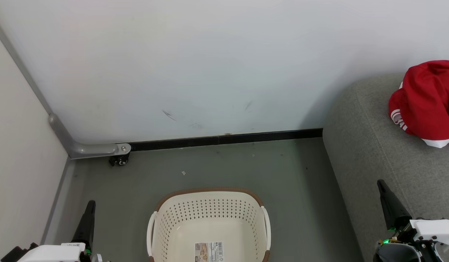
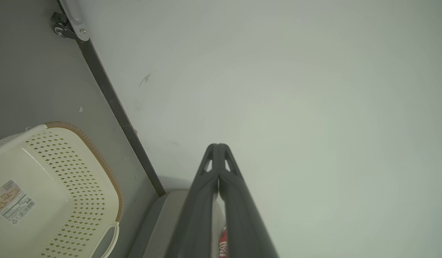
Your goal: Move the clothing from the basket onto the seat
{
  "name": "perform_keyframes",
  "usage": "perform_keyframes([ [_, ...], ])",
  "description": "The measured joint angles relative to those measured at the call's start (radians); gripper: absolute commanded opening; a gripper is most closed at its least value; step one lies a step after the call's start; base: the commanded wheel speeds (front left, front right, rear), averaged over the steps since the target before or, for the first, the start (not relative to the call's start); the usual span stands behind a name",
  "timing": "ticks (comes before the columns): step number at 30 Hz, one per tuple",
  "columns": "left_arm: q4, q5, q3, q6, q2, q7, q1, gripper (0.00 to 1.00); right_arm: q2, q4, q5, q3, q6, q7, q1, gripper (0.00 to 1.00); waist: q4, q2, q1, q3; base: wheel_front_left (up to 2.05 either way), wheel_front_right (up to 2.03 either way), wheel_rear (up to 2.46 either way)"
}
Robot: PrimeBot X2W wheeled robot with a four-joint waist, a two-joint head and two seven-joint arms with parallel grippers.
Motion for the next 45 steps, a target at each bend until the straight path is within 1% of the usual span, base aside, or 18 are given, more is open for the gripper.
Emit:
perform_keyframes([
  [45, 0.0, 0.0, 0.0, 0.0, 0.0, 0.0, 0.0, 0.0, 0.0, 0.0, 0.0, 0.001, 0.0, 0.0, 0.0, 0.0, 0.0, 0.0, -0.0002, 0.0, 0.0, 0.0, 0.0],
])
